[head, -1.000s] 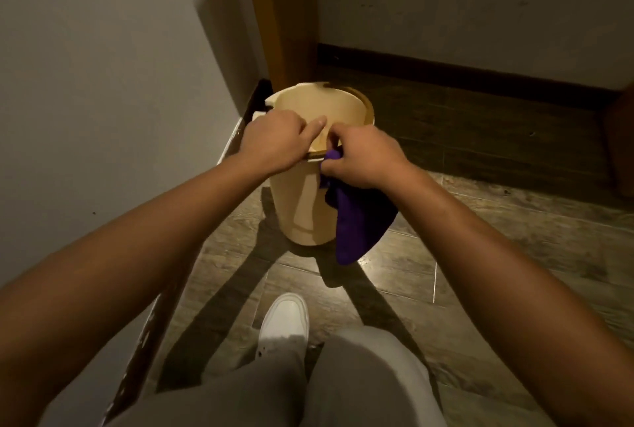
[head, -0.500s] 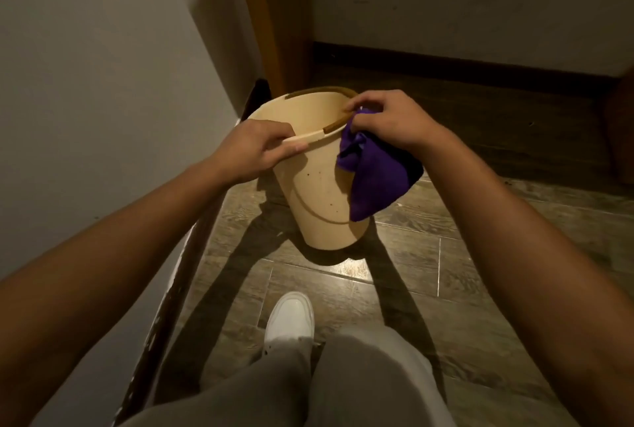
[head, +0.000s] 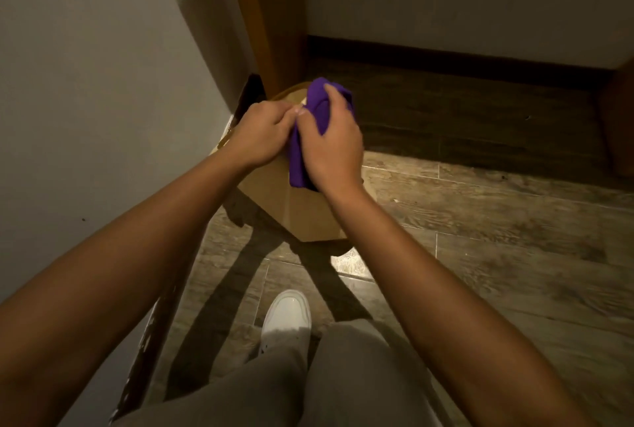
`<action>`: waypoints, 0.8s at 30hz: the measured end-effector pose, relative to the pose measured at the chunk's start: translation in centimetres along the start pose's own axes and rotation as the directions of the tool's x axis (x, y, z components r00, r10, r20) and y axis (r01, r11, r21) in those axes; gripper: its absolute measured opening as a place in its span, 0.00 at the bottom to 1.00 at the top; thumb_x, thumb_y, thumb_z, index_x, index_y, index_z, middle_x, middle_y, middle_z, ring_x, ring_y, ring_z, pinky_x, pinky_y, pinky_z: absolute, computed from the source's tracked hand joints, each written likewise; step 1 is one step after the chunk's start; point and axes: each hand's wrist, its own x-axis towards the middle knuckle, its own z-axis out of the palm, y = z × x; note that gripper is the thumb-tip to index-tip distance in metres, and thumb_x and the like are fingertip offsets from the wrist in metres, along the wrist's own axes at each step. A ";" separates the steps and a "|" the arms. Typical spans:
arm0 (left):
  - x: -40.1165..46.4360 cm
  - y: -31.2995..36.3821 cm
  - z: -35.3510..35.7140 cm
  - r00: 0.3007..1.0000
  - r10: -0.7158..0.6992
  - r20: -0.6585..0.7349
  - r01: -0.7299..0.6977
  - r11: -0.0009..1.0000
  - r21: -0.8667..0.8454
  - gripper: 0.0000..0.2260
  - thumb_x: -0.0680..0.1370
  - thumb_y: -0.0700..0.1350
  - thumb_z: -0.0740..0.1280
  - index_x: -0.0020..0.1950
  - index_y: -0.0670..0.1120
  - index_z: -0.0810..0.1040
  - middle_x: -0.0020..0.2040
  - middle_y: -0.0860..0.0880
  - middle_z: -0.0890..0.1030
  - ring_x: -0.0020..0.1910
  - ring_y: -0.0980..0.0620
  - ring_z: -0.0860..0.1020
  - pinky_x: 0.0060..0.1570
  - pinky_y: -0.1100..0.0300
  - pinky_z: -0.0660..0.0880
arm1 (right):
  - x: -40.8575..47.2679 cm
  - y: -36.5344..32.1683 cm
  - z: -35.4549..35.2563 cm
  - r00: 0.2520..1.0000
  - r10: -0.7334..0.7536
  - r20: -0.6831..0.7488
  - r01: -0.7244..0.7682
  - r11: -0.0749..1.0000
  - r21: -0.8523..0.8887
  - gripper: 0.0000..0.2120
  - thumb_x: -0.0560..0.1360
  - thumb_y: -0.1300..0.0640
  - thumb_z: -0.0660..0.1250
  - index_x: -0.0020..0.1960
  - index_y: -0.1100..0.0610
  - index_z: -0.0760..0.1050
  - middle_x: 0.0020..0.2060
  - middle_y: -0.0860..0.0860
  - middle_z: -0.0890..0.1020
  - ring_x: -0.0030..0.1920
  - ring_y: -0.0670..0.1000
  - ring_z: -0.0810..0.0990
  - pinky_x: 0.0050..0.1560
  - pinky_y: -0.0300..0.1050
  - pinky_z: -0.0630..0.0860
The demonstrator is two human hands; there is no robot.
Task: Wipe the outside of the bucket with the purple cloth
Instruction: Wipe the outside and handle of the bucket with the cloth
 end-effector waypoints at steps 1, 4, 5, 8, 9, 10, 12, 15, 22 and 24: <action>-0.1 0.0 0.1 1.000 -0.005 -0.006 0.005 0.999 -0.032 0.17 0.85 0.48 0.56 0.47 0.42 0.81 0.42 0.44 0.82 0.42 0.46 0.79 0.46 0.48 0.74 | -0.8 0.4 0.7 0.997 -0.071 -0.006 0.070 0.990 -0.120 0.27 0.83 0.42 0.61 0.79 0.49 0.65 0.70 0.51 0.78 0.68 0.54 0.73 0.64 0.51 0.71; -0.4 0.0 0.3 0.999 -0.027 -0.040 0.023 0.996 -0.087 0.18 0.85 0.49 0.56 0.48 0.40 0.81 0.41 0.42 0.82 0.41 0.45 0.79 0.45 0.46 0.74 | -1.6 2.7 1.6 0.997 -0.076 0.009 0.076 0.963 -0.260 0.26 0.85 0.41 0.56 0.80 0.48 0.63 0.76 0.53 0.73 0.76 0.57 0.67 0.71 0.58 0.66; -0.5 -0.1 0.4 0.998 -0.045 -0.048 0.040 0.994 -0.100 0.18 0.85 0.50 0.56 0.50 0.40 0.81 0.42 0.41 0.82 0.42 0.45 0.80 0.45 0.47 0.74 | -1.5 3.6 1.6 0.999 -0.049 0.014 0.051 0.974 -0.221 0.26 0.85 0.42 0.57 0.80 0.49 0.65 0.76 0.54 0.72 0.75 0.57 0.68 0.71 0.58 0.68; -0.6 0.0 0.4 0.993 -0.086 -0.076 0.074 0.987 -0.145 0.19 0.85 0.52 0.57 0.52 0.41 0.82 0.45 0.43 0.83 0.44 0.48 0.81 0.45 0.49 0.75 | -0.4 5.7 1.6 1.000 -0.009 -0.028 0.006 0.994 -0.106 0.23 0.85 0.44 0.59 0.76 0.52 0.70 0.70 0.54 0.77 0.64 0.52 0.77 0.55 0.47 0.73; -0.6 0.0 0.4 0.992 -0.091 -0.085 0.078 0.986 -0.148 0.18 0.85 0.52 0.57 0.53 0.42 0.82 0.46 0.44 0.83 0.45 0.49 0.80 0.44 0.51 0.75 | -0.1 6.2 1.5 0.999 0.023 -0.039 -0.027 0.995 -0.093 0.23 0.84 0.43 0.59 0.76 0.52 0.71 0.68 0.53 0.78 0.61 0.50 0.77 0.52 0.45 0.71; -0.6 0.1 0.4 0.991 -0.096 -0.092 0.083 0.986 -0.143 0.18 0.85 0.52 0.57 0.54 0.43 0.83 0.47 0.44 0.83 0.45 0.50 0.80 0.44 0.52 0.74 | 0.2 6.8 1.4 0.996 0.079 -0.041 -0.082 0.993 -0.081 0.23 0.84 0.42 0.58 0.75 0.51 0.71 0.66 0.53 0.79 0.59 0.49 0.77 0.51 0.45 0.71; -0.7 -0.1 0.4 0.987 -0.121 -0.106 0.106 0.984 -0.142 0.18 0.85 0.52 0.57 0.56 0.43 0.83 0.48 0.45 0.83 0.47 0.50 0.79 0.43 0.54 0.73 | 0.7 8.3 0.9 0.974 0.227 -0.020 -0.228 0.973 -0.042 0.22 0.84 0.41 0.57 0.72 0.49 0.72 0.61 0.51 0.81 0.57 0.51 0.80 0.52 0.49 0.77; -1.1 -0.4 0.4 0.978 -0.164 -0.130 0.140 0.975 -0.173 0.18 0.85 0.53 0.57 0.57 0.44 0.83 0.48 0.45 0.82 0.47 0.50 0.79 0.41 0.59 0.71 | 1.0 11.0 -0.7 0.909 0.416 0.006 -0.416 0.909 -0.033 0.19 0.84 0.42 0.57 0.69 0.50 0.73 0.55 0.50 0.80 0.55 0.56 0.82 0.55 0.55 0.80; -0.5 0.6 0.7 0.980 -0.141 -0.143 0.126 0.986 -0.106 0.18 0.85 0.53 0.57 0.62 0.45 0.82 0.51 0.47 0.82 0.44 0.59 0.76 0.43 0.61 0.71 | -1.7 12.7 -1.9 0.835 0.547 -0.054 -0.548 0.837 0.009 0.20 0.86 0.49 0.59 0.74 0.56 0.70 0.66 0.56 0.78 0.64 0.59 0.79 0.63 0.57 0.78; -0.4 0.7 0.6 0.975 -0.165 -0.148 0.149 0.982 -0.115 0.18 0.85 0.53 0.57 0.61 0.45 0.81 0.52 0.45 0.82 0.47 0.53 0.78 0.46 0.54 0.75 | -2.9 11.9 -1.8 0.873 0.485 -0.049 -0.483 0.875 0.040 0.18 0.85 0.55 0.61 0.73 0.58 0.72 0.68 0.56 0.77 0.66 0.58 0.77 0.65 0.55 0.76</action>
